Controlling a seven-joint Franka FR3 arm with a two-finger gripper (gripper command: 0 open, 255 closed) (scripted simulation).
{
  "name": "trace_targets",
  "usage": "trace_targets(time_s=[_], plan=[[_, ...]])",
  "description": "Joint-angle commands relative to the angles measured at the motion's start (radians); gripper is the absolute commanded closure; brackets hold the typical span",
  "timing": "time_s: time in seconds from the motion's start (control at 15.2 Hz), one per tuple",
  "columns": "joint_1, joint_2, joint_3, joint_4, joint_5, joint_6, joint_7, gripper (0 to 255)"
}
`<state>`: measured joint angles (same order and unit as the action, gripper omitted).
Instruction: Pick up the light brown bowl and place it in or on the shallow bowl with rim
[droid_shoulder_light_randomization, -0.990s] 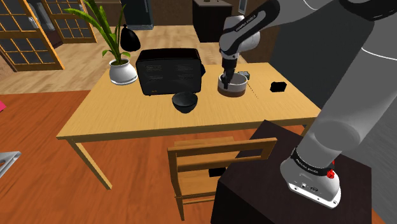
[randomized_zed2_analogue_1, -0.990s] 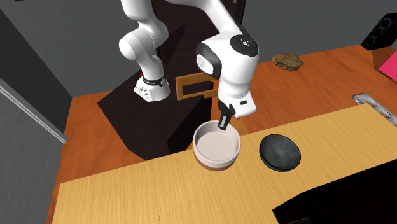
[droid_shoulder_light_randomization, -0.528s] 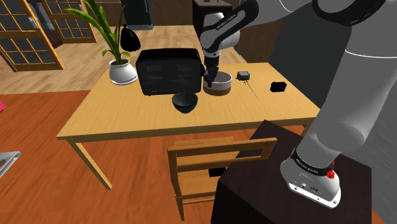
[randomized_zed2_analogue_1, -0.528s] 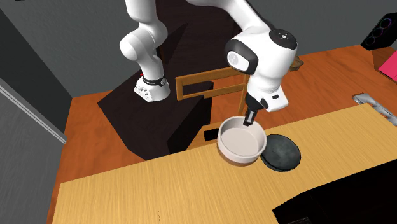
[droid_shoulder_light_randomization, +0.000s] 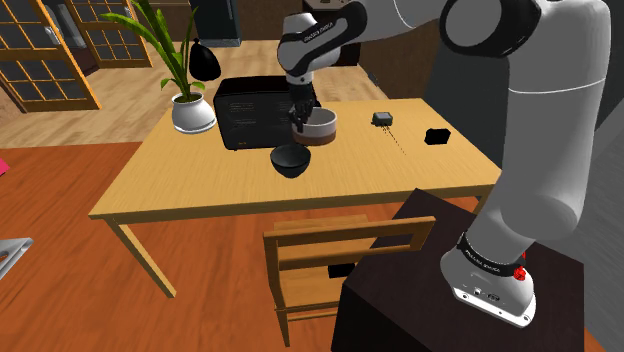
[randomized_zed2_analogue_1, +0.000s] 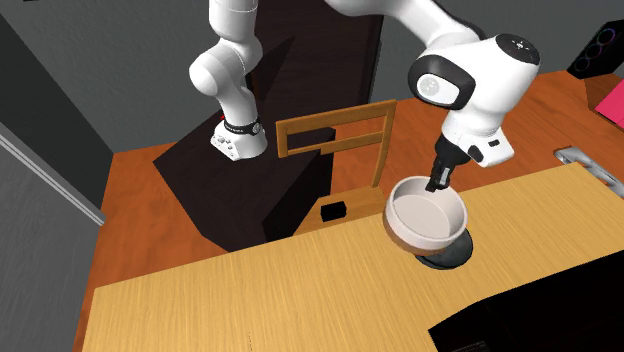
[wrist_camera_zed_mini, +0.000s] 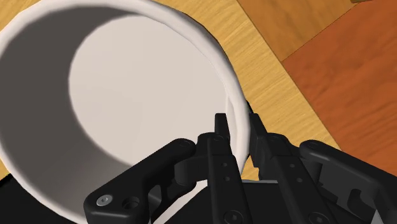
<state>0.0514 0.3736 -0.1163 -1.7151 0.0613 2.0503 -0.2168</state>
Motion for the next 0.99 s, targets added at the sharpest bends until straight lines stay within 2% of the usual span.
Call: trace_targets(time_s=[0.0, 0.2, 0.33, 0.92], plan=[[0.015, 0.065, 0.011, 0.098, 0.003, -0.031, 0.029, 255], [0.034, 0.168, 0.023, 0.269, 0.006, -0.099, 0.066, 255], [0.046, 0.256, 0.032, 0.420, 0.007, -0.161, 0.093, 255], [0.047, 0.292, 0.034, 0.357, 0.011, -0.062, 0.089, 255]])
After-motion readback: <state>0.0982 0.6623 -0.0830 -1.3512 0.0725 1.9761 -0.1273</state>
